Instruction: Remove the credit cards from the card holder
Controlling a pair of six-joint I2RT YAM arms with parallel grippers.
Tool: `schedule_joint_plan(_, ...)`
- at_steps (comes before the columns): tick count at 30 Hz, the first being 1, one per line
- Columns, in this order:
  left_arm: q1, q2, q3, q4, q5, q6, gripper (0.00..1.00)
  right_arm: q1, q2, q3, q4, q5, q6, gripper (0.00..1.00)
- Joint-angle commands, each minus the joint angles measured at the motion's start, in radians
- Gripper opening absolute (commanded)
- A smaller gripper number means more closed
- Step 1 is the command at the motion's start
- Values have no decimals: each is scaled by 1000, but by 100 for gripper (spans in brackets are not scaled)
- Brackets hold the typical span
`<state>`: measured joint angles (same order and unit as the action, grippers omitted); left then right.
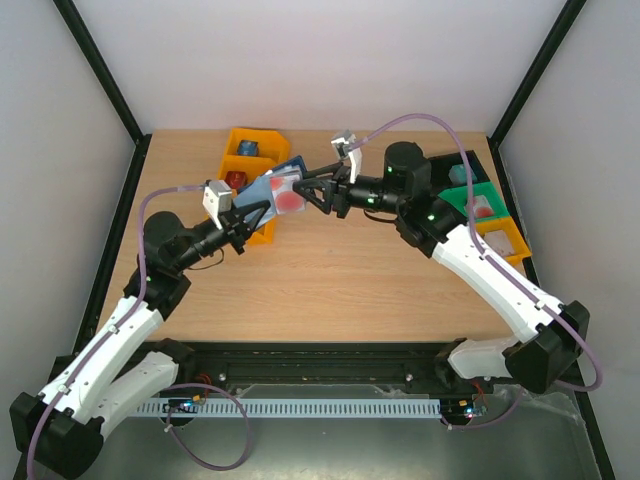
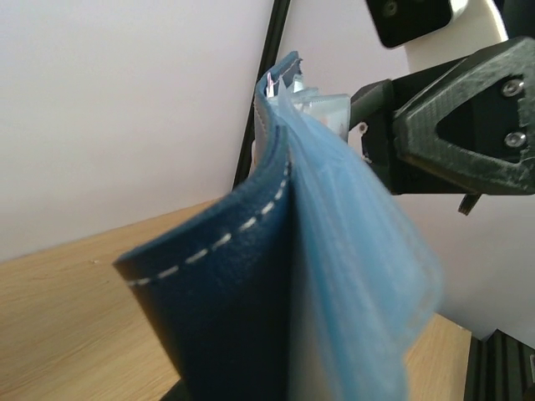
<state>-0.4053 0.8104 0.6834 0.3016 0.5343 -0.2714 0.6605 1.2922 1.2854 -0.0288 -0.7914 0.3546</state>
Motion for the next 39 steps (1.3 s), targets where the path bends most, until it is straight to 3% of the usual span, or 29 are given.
schedule_joint_plan(1, -4, -14, 14, 48, 10, 11, 2, 3, 29, 26, 38, -53, 34, 40)
schedule_joint_plan(17, -4, -20, -11, 73, -39, -34, 2, 81, 9, -5, 62, -70, 74, 38)
schedule_joint_plan(26, -4, -21, -8, 75, -33, -41, 2, 82, -39, -19, 28, 101, 33, 42)
schedule_joint_plan(30, -4, -26, -2, 71, -4, -31, 2, 82, -63, -7, -23, 233, -11, 35)
schedule_joint_plan(39, -4, -36, -9, 72, 16, -39, 2, 82, 1, 14, -58, 121, -2, 30)
